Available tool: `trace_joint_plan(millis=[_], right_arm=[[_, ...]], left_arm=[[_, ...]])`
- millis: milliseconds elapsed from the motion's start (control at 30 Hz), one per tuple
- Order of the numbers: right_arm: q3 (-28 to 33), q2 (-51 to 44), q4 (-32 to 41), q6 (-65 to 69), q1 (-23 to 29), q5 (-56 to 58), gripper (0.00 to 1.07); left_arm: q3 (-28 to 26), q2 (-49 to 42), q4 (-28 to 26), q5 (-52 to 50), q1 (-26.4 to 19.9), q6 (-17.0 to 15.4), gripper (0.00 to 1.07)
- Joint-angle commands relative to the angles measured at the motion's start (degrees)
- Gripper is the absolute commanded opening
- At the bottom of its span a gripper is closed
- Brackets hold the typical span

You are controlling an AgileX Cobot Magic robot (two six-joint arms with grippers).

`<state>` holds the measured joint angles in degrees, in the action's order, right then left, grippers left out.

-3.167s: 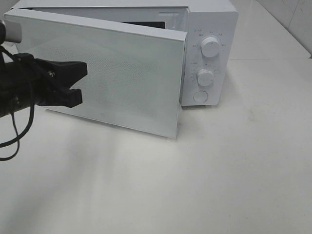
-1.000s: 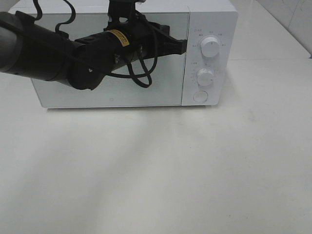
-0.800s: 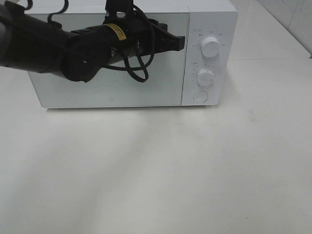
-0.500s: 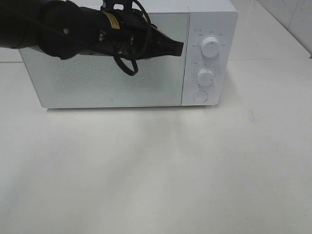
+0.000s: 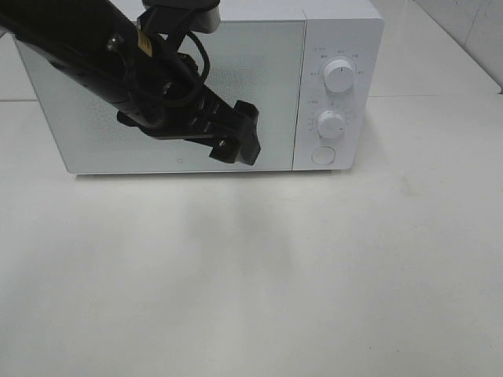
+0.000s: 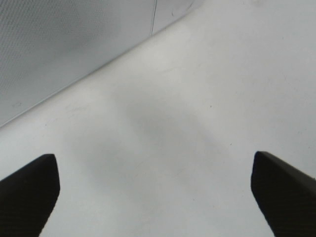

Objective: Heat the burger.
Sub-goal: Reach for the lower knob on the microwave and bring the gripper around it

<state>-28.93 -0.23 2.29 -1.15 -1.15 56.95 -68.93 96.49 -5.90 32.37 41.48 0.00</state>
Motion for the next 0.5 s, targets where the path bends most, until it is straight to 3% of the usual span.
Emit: trace_joint_plan(millis=[33, 333, 400, 433, 500], right_arm=[[0.23, -1.55, 0.06, 0.34, -0.23, 0.06, 0.75], [0.23, -1.55, 0.06, 0.34, -0.23, 0.06, 0.75], [0.23, -1.55, 0.06, 0.34, -0.23, 0.06, 0.75], [0.23, -1.55, 0.06, 0.34, -0.23, 0.06, 0.75], [0.23, -1.55, 0.06, 0.34, -0.23, 0.06, 0.75]], left_arm=[[-0.52, -1.89, -0.52, 4.24, 0.17, 0.0, 1.01], [-0.52, -6.59, -1.72, 15.01, 0.06, -0.63, 1.01], [-0.52, -7.96, -1.6, 18.33, -2.69, -3.04, 1.01], [-0.52, -7.96, -1.6, 18.33, -2.69, -3.04, 1.01], [-0.52, -8.94, -1.66, 21.37, -7.05, -3.44, 1.01]])
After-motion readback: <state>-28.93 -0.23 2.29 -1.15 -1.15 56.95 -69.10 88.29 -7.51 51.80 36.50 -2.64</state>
